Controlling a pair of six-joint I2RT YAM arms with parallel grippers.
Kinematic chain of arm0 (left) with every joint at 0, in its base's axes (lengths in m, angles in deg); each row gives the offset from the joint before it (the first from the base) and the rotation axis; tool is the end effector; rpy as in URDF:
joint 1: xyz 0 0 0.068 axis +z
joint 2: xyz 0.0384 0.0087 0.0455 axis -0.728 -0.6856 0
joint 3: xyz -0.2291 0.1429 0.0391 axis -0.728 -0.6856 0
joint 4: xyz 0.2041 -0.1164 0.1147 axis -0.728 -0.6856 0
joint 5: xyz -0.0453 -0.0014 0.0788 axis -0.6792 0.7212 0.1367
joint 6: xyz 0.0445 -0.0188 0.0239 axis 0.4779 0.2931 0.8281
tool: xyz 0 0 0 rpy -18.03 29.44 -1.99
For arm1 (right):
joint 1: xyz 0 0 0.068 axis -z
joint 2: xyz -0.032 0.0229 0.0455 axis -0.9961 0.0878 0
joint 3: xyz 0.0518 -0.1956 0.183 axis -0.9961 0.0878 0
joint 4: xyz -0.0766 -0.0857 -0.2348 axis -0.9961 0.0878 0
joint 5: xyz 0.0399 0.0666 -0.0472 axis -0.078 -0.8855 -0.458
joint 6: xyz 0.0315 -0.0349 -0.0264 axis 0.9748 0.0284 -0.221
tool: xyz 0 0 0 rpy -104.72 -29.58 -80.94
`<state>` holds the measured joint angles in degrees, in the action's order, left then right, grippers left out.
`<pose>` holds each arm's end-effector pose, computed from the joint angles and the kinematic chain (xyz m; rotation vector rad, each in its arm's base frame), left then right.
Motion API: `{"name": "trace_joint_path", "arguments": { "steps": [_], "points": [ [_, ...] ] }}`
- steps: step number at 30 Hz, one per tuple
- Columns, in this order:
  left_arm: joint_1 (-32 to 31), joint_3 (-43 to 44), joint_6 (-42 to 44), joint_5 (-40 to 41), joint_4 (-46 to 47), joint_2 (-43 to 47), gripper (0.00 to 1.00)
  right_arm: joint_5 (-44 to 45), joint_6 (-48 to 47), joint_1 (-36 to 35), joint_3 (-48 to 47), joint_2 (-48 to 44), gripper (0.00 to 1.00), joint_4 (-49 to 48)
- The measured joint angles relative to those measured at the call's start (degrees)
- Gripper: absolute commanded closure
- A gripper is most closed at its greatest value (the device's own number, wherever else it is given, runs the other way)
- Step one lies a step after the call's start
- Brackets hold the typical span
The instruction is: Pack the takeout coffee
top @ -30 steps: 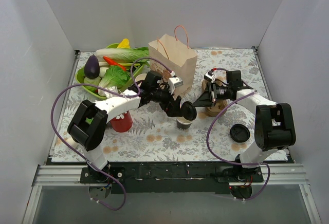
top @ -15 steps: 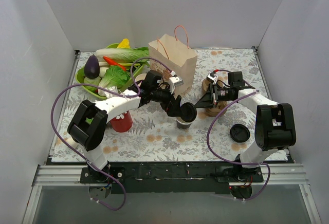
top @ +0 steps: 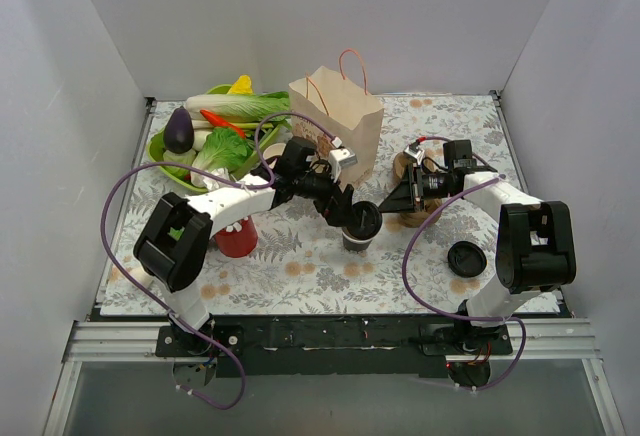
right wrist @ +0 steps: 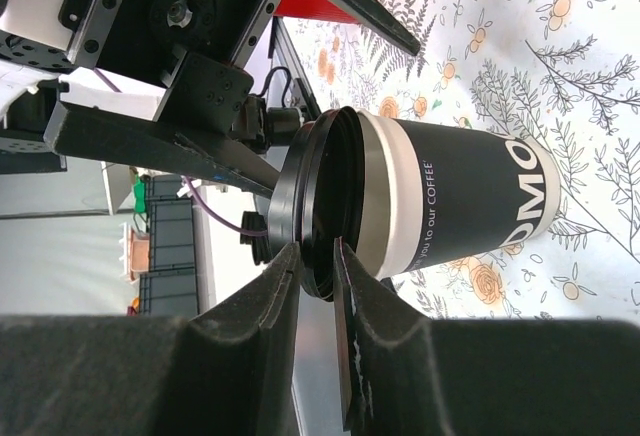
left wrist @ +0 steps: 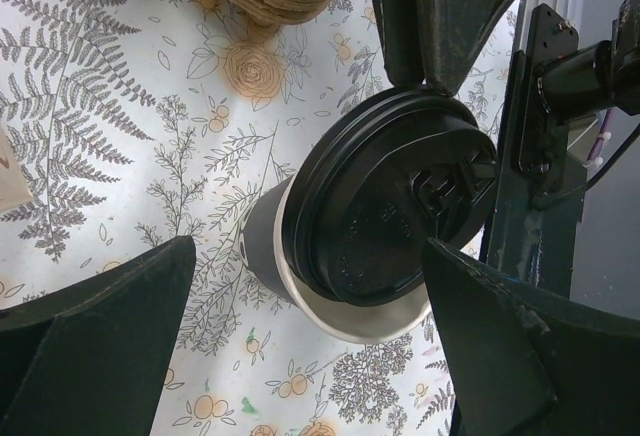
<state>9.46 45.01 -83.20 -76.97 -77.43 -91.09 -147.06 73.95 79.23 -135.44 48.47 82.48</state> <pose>0.2854 -0.2480 0.2257 0.4780 2.4894 -1.4749 0.3004 0.0640 0.2004 -0.2711 2.3205 1.7381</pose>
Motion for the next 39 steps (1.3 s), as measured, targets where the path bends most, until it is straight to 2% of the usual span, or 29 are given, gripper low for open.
{"name": "trace_joint_path", "arguments": {
  "steps": [39],
  "points": [
    [0.00, 0.68, -4.00, -2.19, 1.42, -2.36, 0.03, 10.49, -9.16, 0.48, -0.94, 0.37, 0.65, 7.06]
  ]
}}
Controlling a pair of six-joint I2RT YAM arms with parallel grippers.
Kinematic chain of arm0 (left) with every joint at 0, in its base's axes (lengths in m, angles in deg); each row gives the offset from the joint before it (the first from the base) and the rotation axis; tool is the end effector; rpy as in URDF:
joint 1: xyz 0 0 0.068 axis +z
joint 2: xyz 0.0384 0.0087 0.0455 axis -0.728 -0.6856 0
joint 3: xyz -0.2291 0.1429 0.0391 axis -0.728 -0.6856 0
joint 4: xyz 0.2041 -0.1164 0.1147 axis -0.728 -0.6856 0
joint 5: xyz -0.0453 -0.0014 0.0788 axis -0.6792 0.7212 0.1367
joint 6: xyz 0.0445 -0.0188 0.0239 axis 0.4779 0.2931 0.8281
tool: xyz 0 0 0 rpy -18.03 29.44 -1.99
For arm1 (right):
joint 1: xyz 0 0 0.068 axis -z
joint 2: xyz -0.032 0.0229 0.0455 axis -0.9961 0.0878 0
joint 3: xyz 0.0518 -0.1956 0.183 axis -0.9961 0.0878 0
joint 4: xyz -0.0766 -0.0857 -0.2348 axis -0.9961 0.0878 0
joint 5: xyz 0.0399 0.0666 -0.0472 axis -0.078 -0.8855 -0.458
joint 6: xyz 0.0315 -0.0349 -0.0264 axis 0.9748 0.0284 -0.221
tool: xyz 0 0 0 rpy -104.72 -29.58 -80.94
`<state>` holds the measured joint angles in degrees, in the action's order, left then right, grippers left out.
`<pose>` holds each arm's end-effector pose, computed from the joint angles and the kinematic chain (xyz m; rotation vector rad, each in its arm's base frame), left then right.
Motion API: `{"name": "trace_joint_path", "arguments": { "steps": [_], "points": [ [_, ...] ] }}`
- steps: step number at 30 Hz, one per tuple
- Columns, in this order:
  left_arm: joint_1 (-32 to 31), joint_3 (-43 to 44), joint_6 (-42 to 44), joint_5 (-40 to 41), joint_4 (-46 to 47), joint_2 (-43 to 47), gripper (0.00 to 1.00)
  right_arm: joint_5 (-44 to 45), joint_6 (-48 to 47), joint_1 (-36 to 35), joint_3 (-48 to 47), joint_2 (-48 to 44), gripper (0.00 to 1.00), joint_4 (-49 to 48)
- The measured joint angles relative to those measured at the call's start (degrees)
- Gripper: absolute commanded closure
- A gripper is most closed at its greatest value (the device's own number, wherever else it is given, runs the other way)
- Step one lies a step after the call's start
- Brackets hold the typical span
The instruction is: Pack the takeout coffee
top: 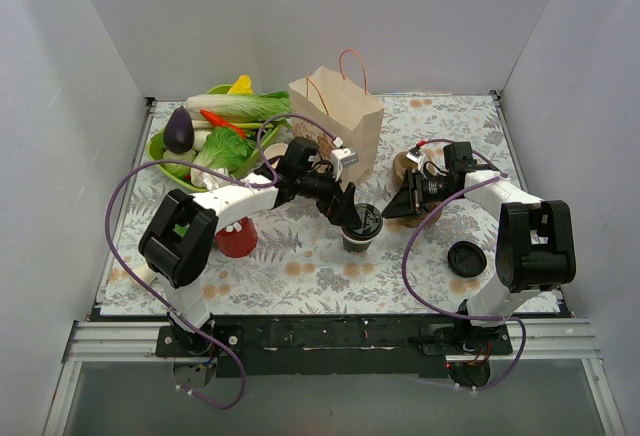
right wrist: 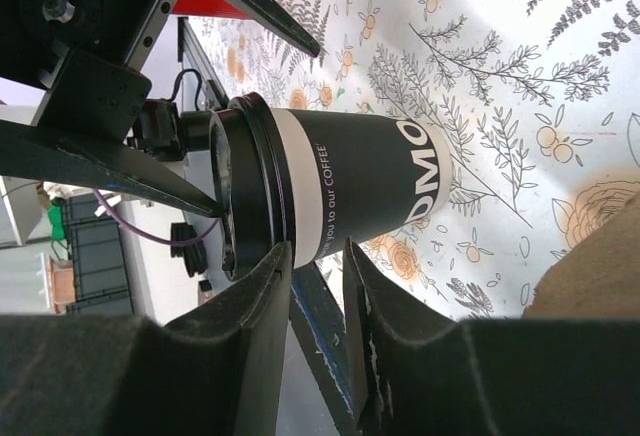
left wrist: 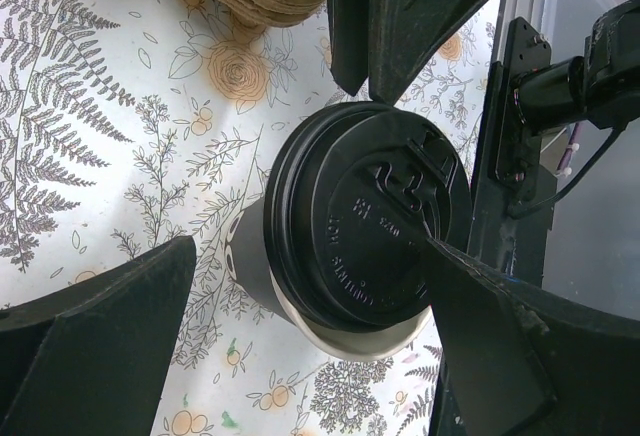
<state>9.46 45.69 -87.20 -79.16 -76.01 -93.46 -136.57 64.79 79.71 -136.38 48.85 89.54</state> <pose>0.2905 -0.2531 0.2169 0.4179 2.5349 -1.5420 0.2979 0.0586 0.1925 -0.2971 2.4365 1.4802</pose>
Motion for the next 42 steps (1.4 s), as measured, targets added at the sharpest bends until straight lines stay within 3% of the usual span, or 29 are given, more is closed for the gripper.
{"name": "trace_joint_path", "arguments": {
  "steps": [42],
  "points": [
    [0.00, -0.72, -0.07, 3.98, -0.31, 2.32, 0.02, 10.29, -5.18, -5.46, -3.74, -2.21, 0.64, 4.52]
  ]
}}
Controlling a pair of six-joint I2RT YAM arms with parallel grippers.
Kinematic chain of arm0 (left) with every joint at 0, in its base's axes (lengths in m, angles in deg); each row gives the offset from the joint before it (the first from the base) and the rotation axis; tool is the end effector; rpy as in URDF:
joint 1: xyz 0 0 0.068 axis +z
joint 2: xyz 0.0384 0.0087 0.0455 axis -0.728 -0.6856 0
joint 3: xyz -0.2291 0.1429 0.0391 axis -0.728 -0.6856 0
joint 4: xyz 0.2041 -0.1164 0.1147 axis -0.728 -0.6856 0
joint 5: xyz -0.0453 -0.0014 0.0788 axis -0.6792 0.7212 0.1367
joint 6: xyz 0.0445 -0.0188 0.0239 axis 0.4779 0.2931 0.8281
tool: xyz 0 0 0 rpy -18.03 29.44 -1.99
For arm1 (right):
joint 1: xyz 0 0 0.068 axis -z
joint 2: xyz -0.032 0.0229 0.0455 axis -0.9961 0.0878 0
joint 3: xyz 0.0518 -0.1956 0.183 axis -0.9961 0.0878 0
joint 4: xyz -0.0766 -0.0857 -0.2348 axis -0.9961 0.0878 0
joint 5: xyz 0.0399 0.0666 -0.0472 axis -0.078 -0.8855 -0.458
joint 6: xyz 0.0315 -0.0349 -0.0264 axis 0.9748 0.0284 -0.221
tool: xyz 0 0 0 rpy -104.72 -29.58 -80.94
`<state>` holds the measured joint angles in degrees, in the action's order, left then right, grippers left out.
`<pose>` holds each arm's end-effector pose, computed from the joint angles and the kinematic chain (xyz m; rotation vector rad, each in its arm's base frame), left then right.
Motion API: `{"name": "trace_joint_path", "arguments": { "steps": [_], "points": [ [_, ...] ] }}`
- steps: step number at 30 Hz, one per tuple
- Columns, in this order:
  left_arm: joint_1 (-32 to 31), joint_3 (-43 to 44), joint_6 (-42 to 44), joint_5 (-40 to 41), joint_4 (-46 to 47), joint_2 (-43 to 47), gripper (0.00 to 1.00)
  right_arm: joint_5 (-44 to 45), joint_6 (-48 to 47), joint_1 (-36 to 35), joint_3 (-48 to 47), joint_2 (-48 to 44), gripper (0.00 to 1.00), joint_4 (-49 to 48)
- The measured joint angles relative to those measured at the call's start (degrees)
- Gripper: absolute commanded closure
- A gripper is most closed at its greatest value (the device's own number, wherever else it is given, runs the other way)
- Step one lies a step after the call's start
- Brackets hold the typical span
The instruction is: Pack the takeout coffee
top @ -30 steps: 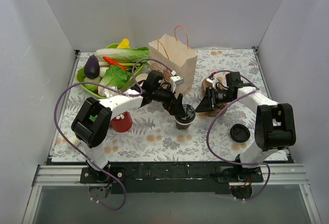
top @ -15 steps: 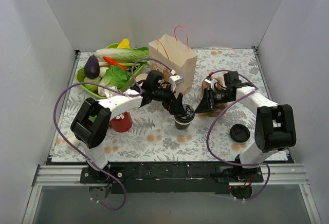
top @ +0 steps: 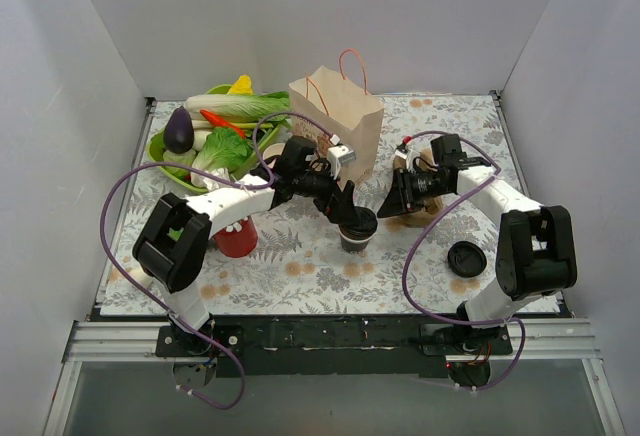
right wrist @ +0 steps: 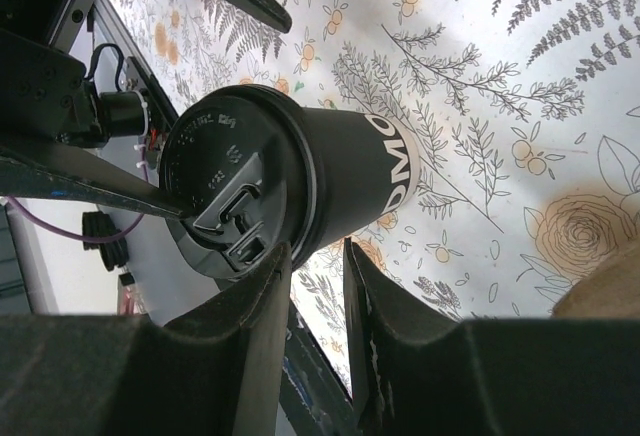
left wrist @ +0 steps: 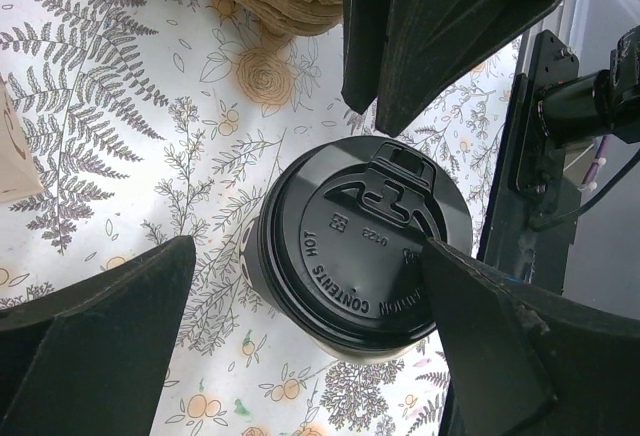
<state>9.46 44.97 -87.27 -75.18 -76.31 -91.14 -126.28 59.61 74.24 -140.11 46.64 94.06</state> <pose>0.2874 -0.2485 0.2261 0.3803 2.5109 -1.4705 0.2951 0.0839 0.2135 -0.4887 2.4749 1.2422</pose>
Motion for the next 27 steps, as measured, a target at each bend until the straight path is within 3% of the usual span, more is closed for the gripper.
{"name": "trace_joint_path", "arguments": {
  "steps": [27],
  "points": [
    [0.00, -0.81, 1.33, 0.39, -0.24, 0.87, 0.02, 6.75, -2.38, -3.65, -7.10, 3.13, 0.65, -0.48]
  ]
}}
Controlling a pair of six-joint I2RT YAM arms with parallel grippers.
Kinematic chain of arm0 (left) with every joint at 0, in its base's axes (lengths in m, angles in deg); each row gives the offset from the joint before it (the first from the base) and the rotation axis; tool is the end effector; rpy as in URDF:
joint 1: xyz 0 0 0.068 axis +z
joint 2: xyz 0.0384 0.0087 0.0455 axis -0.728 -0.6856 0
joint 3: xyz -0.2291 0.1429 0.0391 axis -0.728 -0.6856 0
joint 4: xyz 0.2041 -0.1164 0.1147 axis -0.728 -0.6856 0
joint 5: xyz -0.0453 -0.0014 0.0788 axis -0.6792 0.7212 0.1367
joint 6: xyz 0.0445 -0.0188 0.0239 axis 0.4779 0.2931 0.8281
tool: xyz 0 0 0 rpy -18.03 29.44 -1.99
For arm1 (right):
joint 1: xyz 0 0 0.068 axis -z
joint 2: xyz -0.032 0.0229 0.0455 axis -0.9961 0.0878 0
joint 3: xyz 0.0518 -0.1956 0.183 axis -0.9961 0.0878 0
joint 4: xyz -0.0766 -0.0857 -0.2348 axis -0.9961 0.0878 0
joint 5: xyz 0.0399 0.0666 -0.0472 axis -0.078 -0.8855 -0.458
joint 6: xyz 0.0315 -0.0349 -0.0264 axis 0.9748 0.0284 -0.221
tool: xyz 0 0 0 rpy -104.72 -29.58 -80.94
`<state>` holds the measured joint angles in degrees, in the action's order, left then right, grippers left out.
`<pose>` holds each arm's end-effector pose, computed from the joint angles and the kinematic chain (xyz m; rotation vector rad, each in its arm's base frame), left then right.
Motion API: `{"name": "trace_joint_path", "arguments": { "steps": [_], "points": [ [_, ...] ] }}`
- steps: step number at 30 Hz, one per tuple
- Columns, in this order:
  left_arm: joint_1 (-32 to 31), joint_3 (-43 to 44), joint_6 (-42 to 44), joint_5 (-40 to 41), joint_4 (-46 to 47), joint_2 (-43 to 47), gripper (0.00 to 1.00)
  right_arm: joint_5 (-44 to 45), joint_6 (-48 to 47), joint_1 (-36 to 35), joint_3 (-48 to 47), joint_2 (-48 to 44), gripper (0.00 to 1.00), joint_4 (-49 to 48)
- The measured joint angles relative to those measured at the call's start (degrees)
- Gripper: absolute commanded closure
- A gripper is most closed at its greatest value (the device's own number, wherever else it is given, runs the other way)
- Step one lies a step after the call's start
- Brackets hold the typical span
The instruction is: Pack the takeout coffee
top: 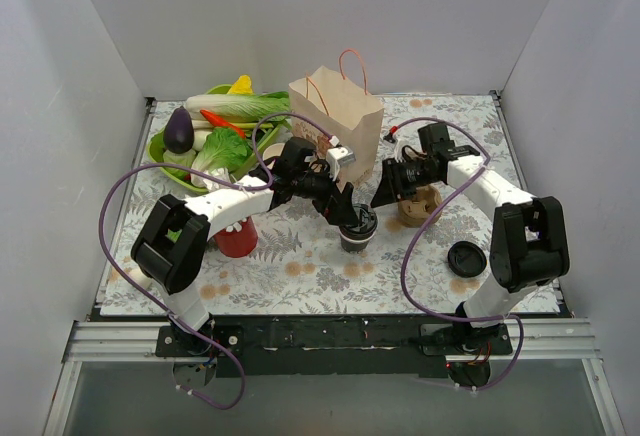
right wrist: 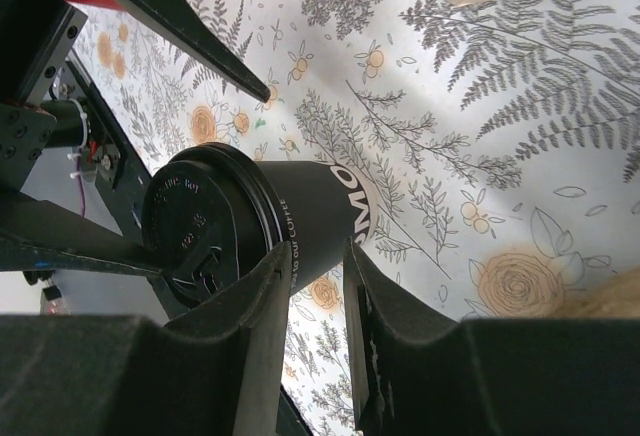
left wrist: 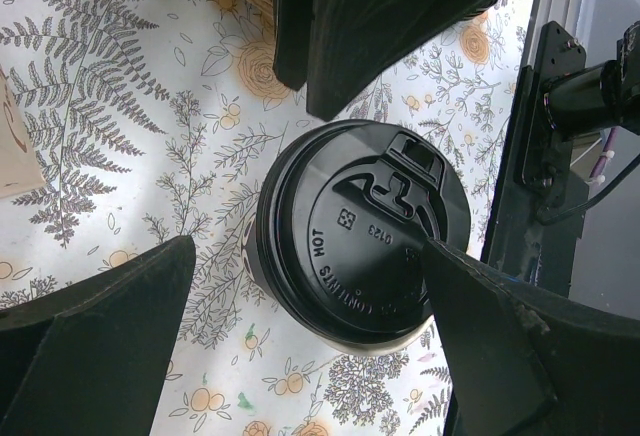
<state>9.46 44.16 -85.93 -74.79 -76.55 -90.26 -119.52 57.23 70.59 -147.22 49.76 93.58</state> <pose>0.2843 -0.2459 0.2268 0.4026 2.5012 -1.4534 0.3164 0.1065 0.2309 -0.6142 2.4288 1.0766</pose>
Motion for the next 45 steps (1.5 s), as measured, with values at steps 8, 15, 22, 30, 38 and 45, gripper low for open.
{"name": "trace_joint_path", "arguments": {
  "steps": [8, 15, 22, 30, 38, 45],
  "points": [
    [0.00, -0.04, 0.04, 0.20, 0.00, 0.00, 0.02, 0.35, -0.81, -2.23, 0.00, 0.57, 0.65, 0.00],
    [0.02, -0.04, 0.22, 0.52, 0.00, 0.00, 0.02, 0.35, -1.60, -2.54, 0.00, 0.55, 0.65, 0.04],
    [0.00, -0.04, 0.26, 0.33, 0.02, 0.00, 0.02, 2.10, -2.34, -2.58, 0.04, -0.07, 0.60, 0.46],
    [0.00, -0.04, 0.26, -0.98, 0.09, -0.22, 0.02, 3.78, -2.21, -2.23, 0.04, -1.81, 0.54, 0.61],
    [-0.15, 0.00, 0.26, -1.42, 0.20, -0.39, 0.02, 0.96, -1.99, -0.72, 0.92, -5.01, 0.34, 1.14],
    [-1.03, 0.55, 0.26, -1.42, 0.33, -1.36, 0.02, -3.91, -2.12, -0.63, 3.54, -6.51, 0.07, 1.90]
  ]
}}
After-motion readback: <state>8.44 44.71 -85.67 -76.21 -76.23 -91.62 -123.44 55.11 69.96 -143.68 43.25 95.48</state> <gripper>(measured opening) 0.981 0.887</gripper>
